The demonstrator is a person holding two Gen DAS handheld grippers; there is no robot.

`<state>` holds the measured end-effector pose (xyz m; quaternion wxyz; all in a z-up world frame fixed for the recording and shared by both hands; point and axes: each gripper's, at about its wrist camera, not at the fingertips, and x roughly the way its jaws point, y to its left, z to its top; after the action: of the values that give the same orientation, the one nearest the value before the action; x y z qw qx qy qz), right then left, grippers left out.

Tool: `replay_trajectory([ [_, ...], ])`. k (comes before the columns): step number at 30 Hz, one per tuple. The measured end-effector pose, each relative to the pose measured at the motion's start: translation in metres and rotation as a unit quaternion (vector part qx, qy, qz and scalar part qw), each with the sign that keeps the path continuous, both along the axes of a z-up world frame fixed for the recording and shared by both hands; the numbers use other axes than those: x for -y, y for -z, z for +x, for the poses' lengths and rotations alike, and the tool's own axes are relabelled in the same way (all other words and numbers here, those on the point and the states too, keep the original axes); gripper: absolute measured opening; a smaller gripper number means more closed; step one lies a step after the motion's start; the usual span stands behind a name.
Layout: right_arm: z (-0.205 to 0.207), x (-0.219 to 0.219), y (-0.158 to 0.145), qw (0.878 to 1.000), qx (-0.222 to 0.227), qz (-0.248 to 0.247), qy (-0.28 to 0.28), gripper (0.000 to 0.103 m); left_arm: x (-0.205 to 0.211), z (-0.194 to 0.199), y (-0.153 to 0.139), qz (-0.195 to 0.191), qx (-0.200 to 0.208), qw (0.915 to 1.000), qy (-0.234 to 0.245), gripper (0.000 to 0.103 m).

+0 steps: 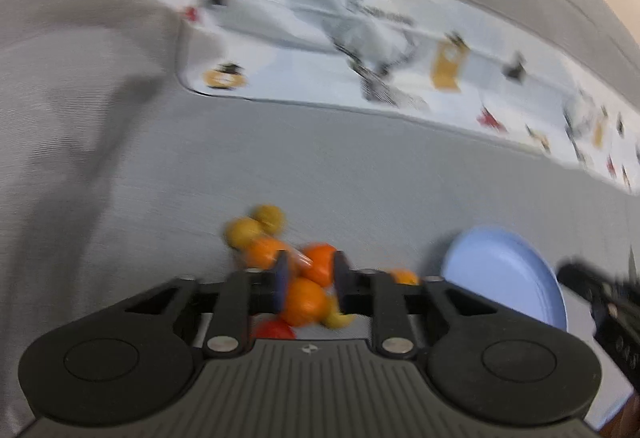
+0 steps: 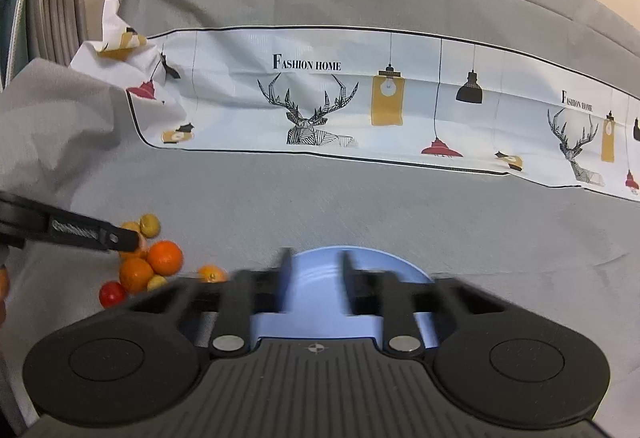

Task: Organize fruits
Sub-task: 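Grasp the net-bagged orange with the left tool while the right tool grasps a loose mandarin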

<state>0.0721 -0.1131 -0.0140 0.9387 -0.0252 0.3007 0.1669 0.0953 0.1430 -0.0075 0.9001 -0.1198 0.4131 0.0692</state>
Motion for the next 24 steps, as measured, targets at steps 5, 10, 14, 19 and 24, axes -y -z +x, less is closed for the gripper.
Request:
replay_trajectory([
  [5, 0.003, -0.014, 0.004, 1.000, -0.012, 0.019, -0.010, 0.008, -0.043, -0.003, 0.003, -0.049, 0.000, 0.9969, -0.062, 0.011],
  [10, 0.006, -0.041, 0.017, 0.998, -0.031, 0.026, -0.041, 0.010, -0.056, 0.000, 0.015, -0.091, -0.018, 0.9935, -0.066, 0.015],
  [14, 0.012, -0.063, 0.030, 0.997, -0.048, 0.018, -0.063, 0.032, -0.067, 0.002, 0.028, -0.133, -0.027, 0.9878, -0.076, 0.037],
  [19, 0.023, -0.089, 0.046, 0.995, -0.045, -0.010, -0.084, 0.046, -0.070, 0.009, 0.042, -0.175, -0.043, 0.9803, -0.082, 0.054],
  [24, 0.037, -0.103, 0.065, 0.993, -0.063, -0.042, -0.092, 0.048, -0.068, 0.022, 0.050, -0.179, -0.047, 0.9788, -0.087, 0.058],
])
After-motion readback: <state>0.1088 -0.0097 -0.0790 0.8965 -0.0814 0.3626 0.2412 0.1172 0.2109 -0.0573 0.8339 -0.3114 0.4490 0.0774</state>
